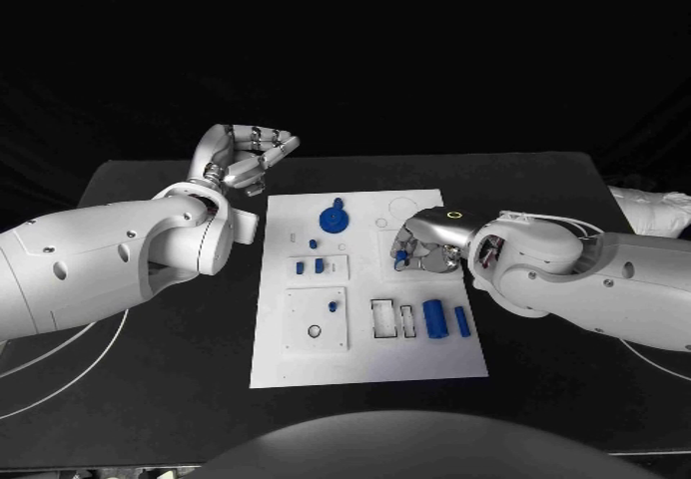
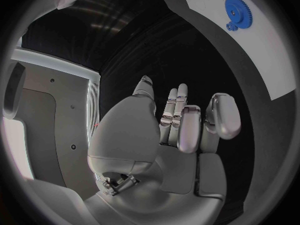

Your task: Assemble the parts on the task board

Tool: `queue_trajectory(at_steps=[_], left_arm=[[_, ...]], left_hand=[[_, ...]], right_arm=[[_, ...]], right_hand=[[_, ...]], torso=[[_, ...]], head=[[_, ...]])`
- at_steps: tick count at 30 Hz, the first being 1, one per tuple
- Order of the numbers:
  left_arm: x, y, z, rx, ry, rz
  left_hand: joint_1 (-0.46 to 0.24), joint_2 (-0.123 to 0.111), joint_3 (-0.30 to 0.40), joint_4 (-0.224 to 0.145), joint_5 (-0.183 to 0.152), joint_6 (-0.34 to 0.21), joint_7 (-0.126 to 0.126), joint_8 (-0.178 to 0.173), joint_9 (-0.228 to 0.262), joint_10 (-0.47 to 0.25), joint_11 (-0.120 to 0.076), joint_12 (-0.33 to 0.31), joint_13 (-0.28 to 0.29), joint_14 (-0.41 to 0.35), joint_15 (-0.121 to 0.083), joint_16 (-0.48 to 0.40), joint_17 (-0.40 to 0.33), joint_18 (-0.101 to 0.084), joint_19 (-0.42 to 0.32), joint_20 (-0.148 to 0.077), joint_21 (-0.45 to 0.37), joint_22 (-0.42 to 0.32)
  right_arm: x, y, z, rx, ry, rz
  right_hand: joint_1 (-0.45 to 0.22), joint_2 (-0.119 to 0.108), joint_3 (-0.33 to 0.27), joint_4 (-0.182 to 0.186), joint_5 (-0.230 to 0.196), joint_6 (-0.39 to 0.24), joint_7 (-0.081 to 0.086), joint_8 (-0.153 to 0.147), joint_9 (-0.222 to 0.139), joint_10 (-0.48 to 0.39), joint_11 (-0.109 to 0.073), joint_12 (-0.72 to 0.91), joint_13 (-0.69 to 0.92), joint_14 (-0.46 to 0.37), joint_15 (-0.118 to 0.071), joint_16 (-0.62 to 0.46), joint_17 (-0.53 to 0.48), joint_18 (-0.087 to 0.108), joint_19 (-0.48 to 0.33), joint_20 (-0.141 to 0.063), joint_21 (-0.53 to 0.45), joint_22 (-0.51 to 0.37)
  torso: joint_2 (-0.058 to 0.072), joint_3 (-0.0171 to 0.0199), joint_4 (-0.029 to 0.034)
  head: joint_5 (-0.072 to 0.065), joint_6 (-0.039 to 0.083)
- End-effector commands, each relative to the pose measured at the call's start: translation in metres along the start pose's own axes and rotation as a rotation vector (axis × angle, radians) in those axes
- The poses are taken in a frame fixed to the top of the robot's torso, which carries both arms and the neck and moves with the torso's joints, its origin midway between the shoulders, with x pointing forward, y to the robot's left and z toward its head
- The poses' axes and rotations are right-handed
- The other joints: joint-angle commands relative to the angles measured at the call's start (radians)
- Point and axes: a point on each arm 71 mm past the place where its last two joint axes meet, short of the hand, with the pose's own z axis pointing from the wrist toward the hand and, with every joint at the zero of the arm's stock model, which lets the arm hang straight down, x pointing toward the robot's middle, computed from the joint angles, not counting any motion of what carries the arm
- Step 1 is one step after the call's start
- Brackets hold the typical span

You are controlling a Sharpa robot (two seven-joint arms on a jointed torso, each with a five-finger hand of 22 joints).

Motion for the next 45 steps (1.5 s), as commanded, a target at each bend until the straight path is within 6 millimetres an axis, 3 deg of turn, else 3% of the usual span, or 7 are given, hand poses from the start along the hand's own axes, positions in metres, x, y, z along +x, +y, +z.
queue_trajectory(at_steps=[1, 12, 16, 17, 25, 30, 45], left_arm=[[0.003, -0.002, 0.000, 0.014, 0.018, -0.006], [0.005, -0.001, 0.002, 0.016, 0.021, -0.006], [0.006, -0.001, 0.003, 0.016, 0.022, -0.006], [0.006, -0.001, 0.003, 0.015, 0.022, -0.006], [0.011, 0.003, 0.008, 0.014, 0.029, -0.004], [0.013, 0.004, 0.010, 0.014, 0.029, -0.002], [0.011, 0.005, 0.009, 0.015, 0.027, 0.001]], left_hand=[[0.000, 0.014, 0.005, 0.000, 0.003, -0.006, -0.002, -0.007, -0.002, -0.003, 0.002, -0.006, -0.001, -0.002, 0.000, -0.005, -0.001, 0.009, 0.000, -0.003, -0.006, 0.146], [0.003, 0.018, 0.004, 0.000, 0.004, -0.006, -0.002, -0.007, -0.002, -0.002, 0.002, -0.005, -0.001, -0.004, 0.000, -0.011, -0.008, 0.010, -0.003, -0.003, -0.012, 0.145], [0.003, 0.018, 0.004, 0.000, 0.004, -0.006, -0.002, -0.007, -0.002, -0.002, 0.002, -0.005, -0.001, -0.004, 0.000, -0.011, -0.008, 0.010, -0.003, -0.003, -0.012, 0.145], [0.003, 0.018, 0.004, 0.000, 0.004, -0.006, -0.002, -0.007, -0.002, -0.002, 0.002, -0.005, -0.001, -0.004, 0.000, -0.011, -0.008, 0.010, -0.003, -0.003, -0.012, 0.145], [0.004, 0.019, 0.003, -0.001, 0.005, -0.007, -0.002, -0.007, -0.002, -0.002, 0.002, -0.006, -0.001, -0.005, 0.000, -0.011, -0.009, 0.010, -0.003, -0.003, -0.012, 0.145], [0.004, 0.019, 0.003, -0.001, 0.005, -0.007, -0.002, -0.007, -0.002, -0.002, 0.002, -0.006, -0.001, -0.005, 0.000, -0.011, -0.009, 0.010, -0.003, -0.003, -0.012, 0.145], [0.006, 0.020, 0.003, -0.001, 0.006, -0.008, -0.002, -0.008, -0.002, -0.003, 0.002, -0.006, -0.001, -0.004, 0.000, -0.011, -0.008, 0.010, -0.002, -0.003, -0.012, 0.145]], right_arm=[[-0.010, 0.005, -0.001, -0.037, -0.102, 0.034], [-0.041, 0.022, -0.006, -0.092, -0.169, 0.045], [-0.041, 0.037, -0.001, -0.137, -0.129, 0.051], [-0.040, 0.043, 0.001, -0.155, -0.115, 0.052], [-0.035, 0.087, 0.017, -0.304, -0.040, 0.046], [-0.025, 0.106, 0.024, -0.373, -0.009, 0.027], [0.005, 0.125, 0.033, -0.441, 0.055, 0.002]], right_hand=[[0.004, 0.011, 0.007, -0.001, 0.007, 0.027, -0.016, 0.011, 0.009, 0.007, -0.003, -0.002, -0.001, 0.104, -0.006, 0.004, 0.263, -0.014, 0.105, -0.007, 0.004, 0.263], [0.006, 0.011, 0.009, -0.001, 0.007, 0.027, -0.013, 0.010, 0.008, 0.010, -0.001, -0.004, -0.002, 0.104, -0.004, 0.004, 0.263, -0.014, 0.105, -0.007, 0.004, 0.263], [0.008, 0.012, 0.010, 0.000, 0.008, 0.027, -0.012, 0.009, 0.008, 0.010, 0.000, -0.005, -0.002, 0.104, -0.003, 0.004, 0.263, -0.014, 0.105, -0.007, 0.004, 0.263], [0.008, 0.012, 0.010, 0.000, 0.008, 0.027, -0.012, 0.009, 0.008, 0.010, 0.000, -0.005, -0.002, 0.104, -0.003, 0.004, 0.263, -0.014, 0.105, -0.007, 0.004, 0.263], [0.011, 0.013, 0.014, -0.001, 0.008, 0.025, -0.011, 0.006, 0.007, 0.009, 0.002, -0.010, -0.003, 0.104, -0.001, 0.004, 0.263, -0.014, 0.105, -0.006, 0.004, 0.263], [0.015, 0.014, 0.017, -0.002, 0.008, 0.025, -0.010, 0.004, 0.007, 0.008, 0.002, -0.013, -0.003, 0.104, 0.000, 0.004, 0.263, -0.014, 0.105, -0.005, 0.004, 0.263], [0.018, 0.013, 0.020, -0.003, 0.008, 0.023, -0.008, 0.002, 0.007, 0.007, 0.003, -0.015, -0.003, 0.104, 0.001, 0.004, 0.263, -0.014, 0.105, -0.004, 0.004, 0.263]], torso=[[0.000, -0.0003, -0.0005], [-0.001, -0.0009, 0.0003], [-0.001, 0.0000, -0.0039], [-0.001, 0.0000, -0.0036], [-0.002, 0.0001, 0.0005], [-0.002, -0.0012, 0.0010], [-0.003, -0.0005, -0.0013]], head=[[0.003, 0.002], [0.012, 0.003], [0.037, 0.000], [0.048, 0.000], [0.092, 0.000], [0.102, 0.000], [0.126, 0.000]])
